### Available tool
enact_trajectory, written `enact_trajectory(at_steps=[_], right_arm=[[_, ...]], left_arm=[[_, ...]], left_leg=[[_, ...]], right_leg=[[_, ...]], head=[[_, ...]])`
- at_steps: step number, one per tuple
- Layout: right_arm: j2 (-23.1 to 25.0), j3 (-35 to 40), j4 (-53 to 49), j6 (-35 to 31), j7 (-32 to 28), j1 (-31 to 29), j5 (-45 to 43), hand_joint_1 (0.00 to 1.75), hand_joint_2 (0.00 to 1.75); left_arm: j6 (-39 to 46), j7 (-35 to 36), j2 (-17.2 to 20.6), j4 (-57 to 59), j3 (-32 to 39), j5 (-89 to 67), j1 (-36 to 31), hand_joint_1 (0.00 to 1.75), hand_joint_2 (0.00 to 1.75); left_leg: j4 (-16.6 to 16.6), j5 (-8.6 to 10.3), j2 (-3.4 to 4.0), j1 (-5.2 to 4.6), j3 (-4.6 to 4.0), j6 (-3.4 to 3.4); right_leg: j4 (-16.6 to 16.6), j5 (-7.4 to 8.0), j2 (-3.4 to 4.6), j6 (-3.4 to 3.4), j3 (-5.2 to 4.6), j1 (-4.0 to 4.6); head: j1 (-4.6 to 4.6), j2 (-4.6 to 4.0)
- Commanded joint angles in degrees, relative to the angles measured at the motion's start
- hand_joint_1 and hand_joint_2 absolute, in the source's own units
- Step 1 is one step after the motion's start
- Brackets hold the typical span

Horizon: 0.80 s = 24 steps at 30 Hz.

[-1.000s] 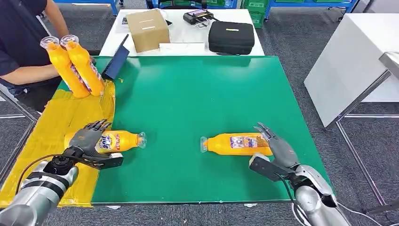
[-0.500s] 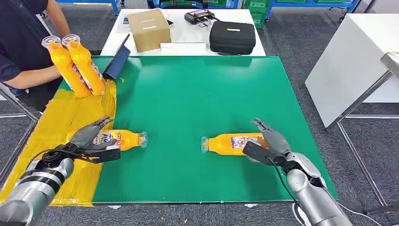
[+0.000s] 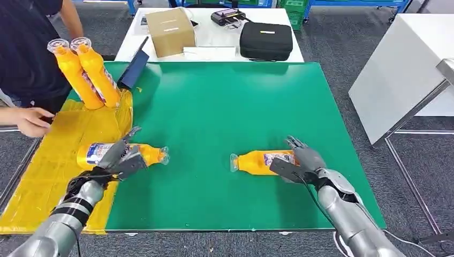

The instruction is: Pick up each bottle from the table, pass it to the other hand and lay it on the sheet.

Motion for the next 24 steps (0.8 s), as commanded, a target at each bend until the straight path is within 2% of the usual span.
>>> enact_trajectory(at_steps=[1, 5, 6, 7, 10, 17, 18, 19, 20, 21, 22, 23, 24], right_arm=[[-1.04, 9.3, 19.41, 7.96, 0.17, -5.94, 2.3, 1.75, 1.75], [-1.7, 9.95, 20.08, 7.94, -0.22, -5.62, 2.21, 1.75, 1.75], [-1.7, 9.95, 20.08, 7.94, -0.22, -5.62, 2.21, 1.75, 1.75], [-1.67, 10.28, 19.94, 8.44, -0.15, -5.67, 2.08, 1.75, 1.75], [-2.68, 11.62, 19.66, 9.95, 0.54, -4.88, 1.83, 1.75, 1.75], [-7.61, 14.29, 19.59, 15.6, 1.16, -1.55, 0.39, 1.75, 1.75], [-8.1, 14.14, 19.58, 15.74, 1.22, -0.82, -0.02, 1.75, 1.75], [-8.31, 13.72, 19.0, 14.97, 1.48, 0.08, -0.81, 1.75, 1.75], [-6.96, 12.17, 19.28, 12.39, 1.39, 0.16, -2.2, 1.75, 1.75], [-2.7, 8.28, 18.24, 1.89, -2.14, -0.55, -4.05, 1.75, 1.75], [0.91, 5.86, 17.33, -1.63, -2.62, -1.25, -5.17, 1.75, 1.75], [5.17, 0.78, 11.52, -8.76, -7.19, 0.75, -8.08, 1.75, 1.75], [8.07, -1.6, 4.75, -11.33, -7.48, 2.55, -8.7, 1.75, 1.75]], left_arm=[[-1.88, -1.42, -4.5, 2.14, 2.59, 4.69, -2.8, 0.0, 0.0], [-2.37, -1.71, -4.61, 2.82, 2.48, 5.64, -3.39, 0.0, 0.0], [-2.37, -1.71, -4.61, 2.82, 2.48, 5.64, -3.39, 0.0, 0.0], [-2.32, -2.03, -4.72, 2.76, 2.91, 6.5, -3.24, 0.0, 0.0], [-3.12, -2.76, -5.32, 2.14, 3.59, 8.99, -3.12, 0.0, 0.0], [-5.14, -2.89, -7.99, 4.46, 2.45, 11.64, -5.58, 0.0, 0.0], [-6.0, -2.75, -8.59, 4.98, 2.76, 12.58, -6.12, 0.0, 0.0], [-7.4, -2.48, -9.09, 5.57, 2.76, 14.12, -6.6, 0.0, 0.0], [-8.79, -1.82, -9.28, 4.93, 3.46, 16.45, -6.13, 0.0, 0.0], [-10.31, -1.42, -8.8, 1.98, 5.09, 19.91, -3.6, 0.0, 0.0], [-11.68, -1.4, -7.78, -1.15, 5.36, 21.3, -1.1, 0.0, 0.0], [-13.85, -0.25, -6.91, -6.23, 7.34, 24.84, 3.17, 0.0, 0.0], [-17.22, 0.74, -6.52, -11.83, 9.02, 28.61, 7.46, 0.0, 0.0]], left_leg=[[0.02, -0.01, -0.13, 0.08, 0.02, -0.02], [0.0, 0.01, 0.07, 0.1, 0.18, -0.01], [-0.02, 0.05, -0.09, 0.1, 0.19, -0.01], [0.04, 0.0, 0.03, 0.1, 0.28, -0.02], [-0.09, 0.09, -0.22, 0.09, 0.26, 0.01], [-0.03, 0.02, -0.41, 0.14, 0.56, 0.09], [-0.09, 0.09, -0.74, 0.13, 0.53, 0.09], [-0.09, 0.09, -0.72, 0.15, 0.52, 0.08], [-0.08, 0.08, -0.75, 0.15, 0.59, 0.1], [-0.12, 0.13, -0.92, 0.15, 0.58, 0.11], [-0.11, 0.03, -0.65, 0.17, 0.77, 0.14], [-0.1, -0.05, -0.3, 0.15, 0.88, 0.13], [-0.18, -0.06, -0.06, 0.14, 0.96, 0.11]], right_leg=[[-0.06, -0.01, 0.02, -0.02, 0.1, 0.06], [-0.09, 0.03, 0.05, -0.03, 0.12, 0.07], [-0.15, 0.04, -0.06, -0.03, 0.16, 0.07], [-0.09, 0.0, 0.01, -0.05, -0.09, 0.07], [-0.23, 0.01, -0.11, -0.08, -0.25, 0.05], [-0.27, -0.07, -0.29, -0.01, 0.15, 0.1], [-0.35, -0.1, -0.54, -0.01, 0.21, 0.08], [-0.39, -0.08, -0.49, -0.02, 0.21, 0.1], [-0.41, -0.1, -0.56, 0.0, 0.3, 0.1], [-0.47, -0.13, -0.7, 0.05, 0.32, 0.09], [-0.53, -0.13, -0.48, 0.12, 0.44, 0.11], [-0.49, -0.09, -0.12, 0.11, 0.44, 0.09], [-0.54, -0.03, 0.16, 0.08, 0.49, 0.08]], head=[[0.02, 0.0], [0.0, 0.0], [0.02, 0.0], [0.04, 0.0], [0.02, 0.0], [0.02, 0.0], [0.0, 0.0], [0.02, 0.0], [-0.02, 0.0], [0.02, 0.0], [0.02, 0.0], [0.04, 0.0], [0.02, 0.0]])
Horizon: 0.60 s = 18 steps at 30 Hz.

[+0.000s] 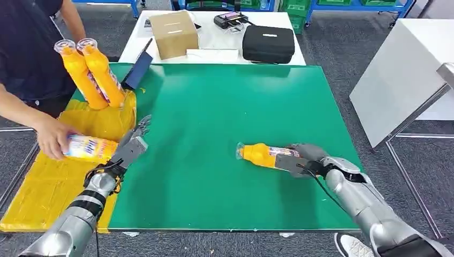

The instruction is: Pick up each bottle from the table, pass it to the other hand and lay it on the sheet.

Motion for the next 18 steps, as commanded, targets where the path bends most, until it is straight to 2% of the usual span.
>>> enact_trajectory(at_steps=[1, 2, 3, 4, 5, 8, 9, 11, 12, 15, 18], right_arm=[[16.64, -15.71, -19.11, -21.15, -9.34, 14.52, -13.01, 1.75, 1.75], [21.25, -21.19, -29.03, -22.9, -16.0, 18.42, -21.31, 1.75, 1.75], [22.75, -21.09, -37.85, -23.67, -13.54, 21.9, -21.28, 1.75, 1.75], [24.23, -21.49, -43.77, -24.23, -16.1, 23.88, -24.58, 1.75, 1.75], [24.19, -20.62, -47.7, -24.19, -14.69, 25.29, -25.0, 1.75, 1.75], [24.28, -19.91, -49.27, -23.7, -15.19, 25.76, -26.25, 1.75, 1.75], [24.2, -20.12, -48.65, -23.73, -15.23, 25.61, -26.43, 1.75, 1.75], [24.27, -20.52, -47.64, -23.27, -17.18, 25.32, -27.71, 1.75, 1.75], [25.08, -19.61, -48.12, -22.17, -18.54, 25.51, -28.04, 1.75, 1.75], [26.66, -14.95, -48.24, -22.5, -17.26, 25.44, -24.57, 1.75, 1.75], [28.0, -11.68, -47.23, -23.93, -17.29, 25.99, -22.82, 1.75, 1.75]], left_arm=[[-12.3, 4.29, -0.49, -17.43, 8.58, 17.1, 14.01, 0.0, 0.0], [-16.09, 5.25, -1.65, -20.78, 9.87, 21.75, 16.35, 0.0, 0.0], [-16.36, 6.65, -2.62, -24.74, 9.38, 22.93, 18.66, 0.0, 0.0], [-19.95, 5.96, -4.19, -27.52, 9.45, 28.35, 19.79, 0.0, 0.0], [-19.22, 7.58, -5.08, -30.69, 8.14, 29.72, 20.9, 0.0, 0.0], [-18.51, 9.16, -5.91, -33.43, 6.38, 32.48, 21.41, 0.0, 0.0], [-18.27, 9.36, -5.76, -33.41, 6.09, 32.7, 21.26, 0.0, 0.0], [-18.21, 8.82, -5.3, -33.03, 5.58, 34.21, 21.02, 0.0, 0.0], [-19.4, 7.88, -5.62, -34.67, 4.75, 36.02, 21.68, 0.0, 1.75], [-19.23, 8.03, -6.24, -39.69, 1.18, 35.53, 23.64, 0.0, 1.75], [-17.64, 6.87, -7.68, -43.25, -2.5, 34.0, 24.79, 0.0, 1.75]], left_leg=[[-0.28, 0.02, 0.41, 0.1, 0.12, -0.1], [-0.25, -0.1, 0.56, 0.05, 0.09, -0.08], [-0.21, -0.14, 0.65, 0.05, 0.08, -0.1], [-0.08, -0.16, 0.77, 0.01, -0.12, -0.1], [-0.03, -0.26, 1.11, -0.01, -0.21, -0.17], [0.11, -0.19, 0.83, -0.04, -0.77, -0.24], [0.13, -0.03, 0.38, -0.06, -1.03, -0.15], [0.13, 0.04, -0.03, 0.07, -1.14, -0.19], [0.06, 0.09, 0.08, 0.12, -1.22, -0.18], [0.1, 0.01, 0.35, 0.08, -1.25, -0.2], [0.03, 0.08, 0.24, 0.01, -1.35, -0.21]], right_leg=[[-0.33, 0.21, 0.65, -0.11, 0.1, 0.1], [-0.23, 0.14, 0.76, -0.07, 0.71, 0.07], [-0.16, 0.15, 0.92, -0.08, 0.52, 0.06], [0.02, 0.21, 0.89, -0.02, 0.37, 0.03], [0.14, 0.21, 1.21, -0.18, 0.18, 0.03], [0.35, 0.1, 0.86, -0.16, -0.52, 0.01], [0.39, 0.07, 0.44, -0.07, -0.66, -0.02], [0.3, -0.02, 0.05, -0.11, -0.64, 0.07], [0.25, 0.07, 0.12, -0.15, -0.69, 0.11], [0.33, 0.05, 0.39, -0.17, -0.75, 0.1], [0.27, 0.1, 0.23, -0.16, -0.87, 0.05]], head=[[0.07, 0.0], [0.04, 0.0], [0.04, 0.0], [0.2, 0.0], [0.22, 0.0], [-0.06, 0.0], [-0.06, 0.0], [0.02, 0.0], [0.02, 0.0], [0.02, 0.0], [-0.02, 0.0]])
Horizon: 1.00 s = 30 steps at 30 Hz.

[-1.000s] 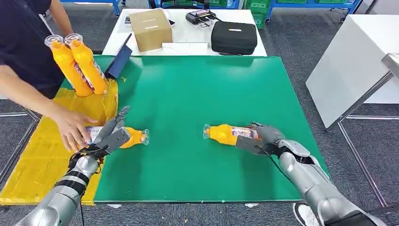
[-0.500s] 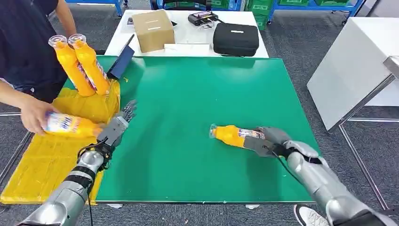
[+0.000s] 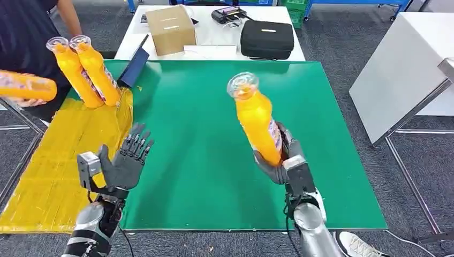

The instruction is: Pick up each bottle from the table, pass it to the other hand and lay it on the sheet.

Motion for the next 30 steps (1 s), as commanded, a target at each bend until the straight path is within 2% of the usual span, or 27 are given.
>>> enact_trajectory(at_steps=[1, 4, 9, 11, 13, 16, 22, 30], right_arm=[[4.77, 6.86, -1.6, -1.46, 1.02, 0.82, 3.92, 1.75, 1.75], [5.68, 9.02, 2.42, -1.35, 1.25, 0.35, 4.42, 1.75, 1.75], [5.85, 9.54, 4.07, -1.22, 1.33, 0.04, 4.63, 1.75, 1.75], [6.19, 11.31, 7.43, 0.52, 4.03, -0.24, 7.03, 1.75, 1.75], [7.06, 13.02, 10.93, 1.34, 4.19, -0.42, 8.04, 1.75, 1.75], [7.74, 16.25, 13.48, -0.68, 3.75, -0.42, 12.58, 1.75, 1.75], [7.86, 17.56, 14.22, -0.02, 4.96, -1.82, 13.0, 1.75, 1.75], [8.06, 18.47, 13.98, 0.17, 5.35, -2.04, 13.64, 1.75, 1.75]], left_arm=[[2.5, -2.29, -3.01, -11.46, -9.19, -2.18, 3.26, 0.0, 1.75], [5.08, -4.77, -3.21, -15.11, -12.18, -4.66, 4.53, 0.0, 1.75], [5.02, -5.01, -3.15, -16.08, -12.78, -4.55, 4.83, 0.0, 1.75], [4.31, -5.87, -3.64, -16.11, -13.87, -4.61, 4.49, 0.0, 1.75], [4.12, -5.89, -4.07, -16.06, -15.04, -4.75, 4.29, 0.0, 1.75], [3.3, -5.26, -3.5, -15.67, -17.04, -4.47, 4.11, 0.0, 1.75], [-1.6, -2.3, -2.43, -12.2, -18.44, 0.8, 3.69, 0.0, 1.75], [-1.6, -2.8, -2.13, -11.44, -18.91, 0.36, 3.96, 0.0, 1.75]], left_leg=[[0.1, -0.14, -0.02, 0.03, 0.1, -0.06], [0.07, -0.17, -0.03, 0.04, 0.15, -0.06], [0.0, -0.11, 0.06, 0.02, 0.11, -0.05], [0.01, -0.12, 0.05, 0.04, 0.13, -0.05], [-0.02, -0.11, 0.07, 0.04, 0.14, -0.05], [-0.06, -0.06, 0.05, 0.03, 0.08, -0.04], [-0.06, -0.06, 0.03, 0.02, 0.08, -0.04], [-0.04, -0.08, 0.07, 0.01, 0.07, -0.05]], right_leg=[[0.08, -0.14, 0.16, -0.06, 0.1, 0.0], [0.04, -0.17, 0.17, -0.08, 0.18, 0.02], [-0.02, -0.09, 0.21, -0.06, 0.12, 0.0], [-0.04, -0.09, 0.22, -0.06, 0.15, 0.02], [-0.06, -0.07, 0.23, -0.06, 0.16, 0.02], [-0.07, -0.04, 0.15, -0.04, 0.09, 0.01], [-0.06, -0.05, 0.14, -0.05, 0.08, 0.0], [-0.05, -0.06, 0.2, -0.06, 0.07, -0.01]], head=[[0.02, 0.0], [0.0, 0.0], [0.0, 0.0], [0.0, 0.0], [0.0, 0.0], [0.0, 0.0], [0.02, 0.0], [0.02, 0.0]])
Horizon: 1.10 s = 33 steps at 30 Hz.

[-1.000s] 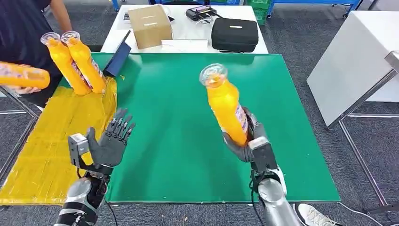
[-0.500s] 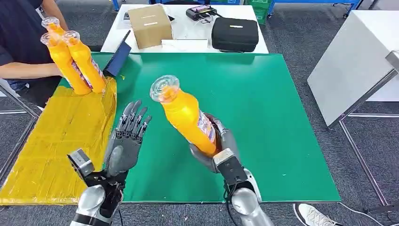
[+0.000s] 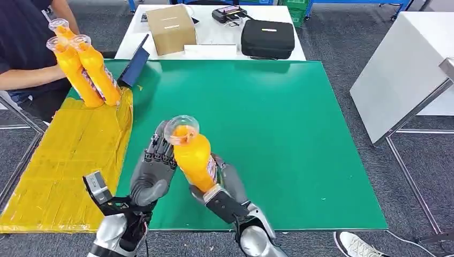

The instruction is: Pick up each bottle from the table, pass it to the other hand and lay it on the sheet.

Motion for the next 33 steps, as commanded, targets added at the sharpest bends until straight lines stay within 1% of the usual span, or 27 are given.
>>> enact_trajectory(at_steps=[1, 4, 6, 9, 10, 11, 18, 21, 24, 26, 28, 30, 33], right_arm=[[-0.44, 2.51, 4.91, 0.31, 0.32, -3.21, 0.13, 1.75, 1.75], [-0.65, 3.37, 4.61, 0.5, 0.53, -3.09, 0.77, 1.75, 1.75], [-0.89, 4.78, 3.65, 0.82, 0.72, -2.58, 1.62, 1.75, 1.75], [-0.92, 6.33, 2.05, 1.14, 1.75, -1.32, 2.51, 1.75, 1.75], [-0.99, 6.66, 1.63, 0.97, 2.14, -0.99, 2.59, 1.75, 1.75], [-1.05, 6.76, 1.58, 1.01, 2.14, -1.0, 2.59, 1.75, 1.75], [-1.09, 6.71, 1.58, 1.01, 2.14, -1.05, 2.59, 1.75, 1.75], [-1.09, 6.71, 1.58, 1.01, 2.14, -1.05, 2.59, 1.75, 1.75], [-1.14, 6.59, 1.77, 1.03, 2.14, -1.22, 2.59, 1.75, 1.75], [-1.05, 6.49, 2.12, 1.19, 2.14, -1.29, 2.57, 1.75, 1.75], [-1.01, 6.37, 2.18, 1.23, 2.47, -1.19, 2.5, 1.75, 1.75], [-0.93, 6.33, 2.36, 1.36, 2.46, -1.2, 2.46, 1.75, 1.75], [-0.82, 6.64, 2.88, 1.68, 2.63, -1.51, 2.59, 1.75, 1.75]], left_arm=[[-0.67, 0.3, 1.74, 4.38, -3.16, -0.08, -1.24, 0.0, 1.75], [-0.77, 0.33, 1.86, 4.26, -3.04, -0.07, -1.29, 0.0, 1.75], [-0.04, 0.35, 2.1, 4.47, -2.64, -0.73, -1.11, 0.0, 1.75], [2.87, -0.21, 3.04, 5.03, -3.28, -6.51, -1.56, 0.0, 1.75], [7.08, -1.24, 3.68, 5.19, -4.57, -14.04, -2.16, 0.0, 1.75], [7.63, -1.5, 3.98, 5.36, -5.16, -16.04, -2.53, 0.0, 1.75], [7.63, -1.5, 3.87, 5.35, -5.18, -16.04, -2.66, 0.0, 1.75], [7.63, -1.5, 3.87, 5.35, -5.18, -16.04, -2.66, 0.0, 1.75], [7.66, -1.43, 3.89, 5.52, -5.33, -16.39, -2.7, 0.0, 1.75], [9.32, -0.95, 4.89, 6.77, -7.14, -21.26, -3.59, 0.0, 1.75], [11.15, -0.57, 5.0, 7.86, -7.92, -24.66, -4.2, 0.0, 1.75], [12.26, -0.54, 4.91, 8.84, -8.04, -26.28, -4.67, 0.0, 1.75], [12.93, -0.75, 5.18, 9.16, -7.77, -27.83, -4.88, 0.0, 1.75]], left_leg=[[-0.05, -0.03, 0.01, -0.01, 0.15, -0.03], [-0.03, -0.11, 0.05, 0.0, 0.28, -0.05], [-0.05, -0.05, 0.02, 0.0, 0.17, -0.04], [-0.04, -0.14, 0.04, 0.02, 0.31, -0.07], [-0.05, -0.11, 0.03, 0.02, 0.26, -0.06], [-0.05, -0.07, -0.03, 0.01, 0.2, -0.05], [-0.01, -0.08, -0.01, 0.01, 0.18, -0.04], [-0.03, -0.02, -0.03, 0.01, 0.06, -0.03], [-0.02, -0.06, -0.01, 0.01, 0.14, -0.04], [-0.03, -0.07, -0.03, 0.01, 0.18, -0.05], [-0.03, -0.08, -0.07, 0.02, 0.21, -0.06], [-0.05, -0.02, -0.02, 0.01, 0.11, -0.03], [-0.02, -0.08, -0.04, 0.02, 0.2, -0.05]], right_leg=[[-0.04, -0.03, 0.12, -0.03, 0.14, -0.02], [-0.03, -0.09, 0.26, -0.06, 0.26, -0.02], [-0.05, -0.04, 0.16, -0.04, 0.15, -0.01], [-0.05, -0.11, 0.26, -0.07, 0.29, 0.0], [-0.05, -0.09, 0.21, -0.06, 0.25, 0.0], [-0.05, -0.08, 0.13, -0.05, 0.19, -0.01], [-0.02, -0.08, 0.17, -0.05, 0.14, -0.01], [-0.03, -0.04, 0.05, -0.03, 0.01, -0.01], [-0.02, -0.07, 0.11, -0.04, 0.09, -0.02], [-0.03, -0.09, 0.12, -0.05, 0.13, -0.02], [-0.04, -0.11, 0.1, -0.06, 0.18, 0.0], [-0.05, -0.04, 0.07, -0.03, 0.07, -0.01], [-0.02, -0.1, 0.13, -0.06, 0.16, -0.01]], head=[[0.0, 0.0], [0.0, 0.0], [0.0, 0.0], [0.0, 0.0], [0.0, 0.0], [0.0, 0.0], [0.02, 0.0], [0.02, 0.0], [0.02, 0.0], [0.0, 0.0], [0.02, 0.0], [0.0, 0.0], [0.02, 0.0]])
